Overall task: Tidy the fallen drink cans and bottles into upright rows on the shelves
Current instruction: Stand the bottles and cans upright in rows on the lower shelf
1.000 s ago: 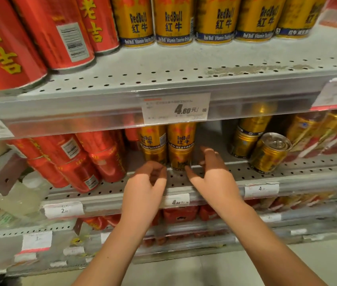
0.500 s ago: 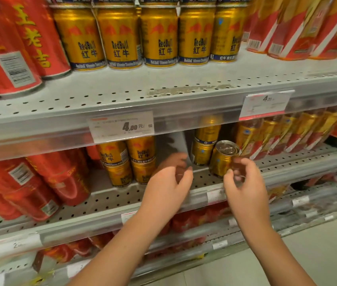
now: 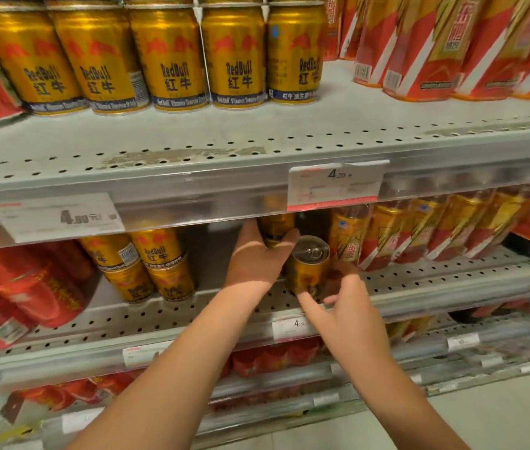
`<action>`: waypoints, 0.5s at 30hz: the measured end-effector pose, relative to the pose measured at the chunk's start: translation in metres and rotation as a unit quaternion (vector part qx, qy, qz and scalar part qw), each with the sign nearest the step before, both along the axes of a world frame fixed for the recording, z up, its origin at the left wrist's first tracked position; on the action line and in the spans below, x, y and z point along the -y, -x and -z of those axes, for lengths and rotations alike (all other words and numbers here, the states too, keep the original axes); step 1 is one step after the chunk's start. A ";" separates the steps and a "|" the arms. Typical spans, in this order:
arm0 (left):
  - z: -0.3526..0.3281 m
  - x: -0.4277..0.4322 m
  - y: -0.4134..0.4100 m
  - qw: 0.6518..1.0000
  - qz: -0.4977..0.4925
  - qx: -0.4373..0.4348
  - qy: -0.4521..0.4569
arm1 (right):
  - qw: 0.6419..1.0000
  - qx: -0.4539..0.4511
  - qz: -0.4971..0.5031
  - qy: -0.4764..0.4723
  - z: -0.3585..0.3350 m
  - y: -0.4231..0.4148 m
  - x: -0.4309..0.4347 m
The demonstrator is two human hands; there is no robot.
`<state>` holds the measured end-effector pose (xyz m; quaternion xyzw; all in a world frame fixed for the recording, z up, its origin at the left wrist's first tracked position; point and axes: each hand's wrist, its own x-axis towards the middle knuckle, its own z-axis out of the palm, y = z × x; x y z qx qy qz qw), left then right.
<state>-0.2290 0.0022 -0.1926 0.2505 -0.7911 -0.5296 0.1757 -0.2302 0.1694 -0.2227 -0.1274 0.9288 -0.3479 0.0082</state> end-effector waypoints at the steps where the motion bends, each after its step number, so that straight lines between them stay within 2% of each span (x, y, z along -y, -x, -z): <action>1: 0.000 0.000 0.000 1.000 -0.001 0.004 0.013 | 1.000 0.006 -0.003 -0.007 0.000 0.003 0.001; 10: -0.010 0.028 -0.028 0.995 0.024 0.050 0.081 | 1.000 0.013 -0.008 0.023 0.004 0.012 -0.001; 13: -0.012 0.032 -0.040 0.996 -0.001 0.047 0.070 | 0.997 0.009 0.000 0.082 0.001 0.005 -0.005; 15: -0.012 0.038 -0.047 0.997 -0.007 0.044 0.067 | 0.986 -0.035 -0.017 0.163 -0.003 -0.008 -0.010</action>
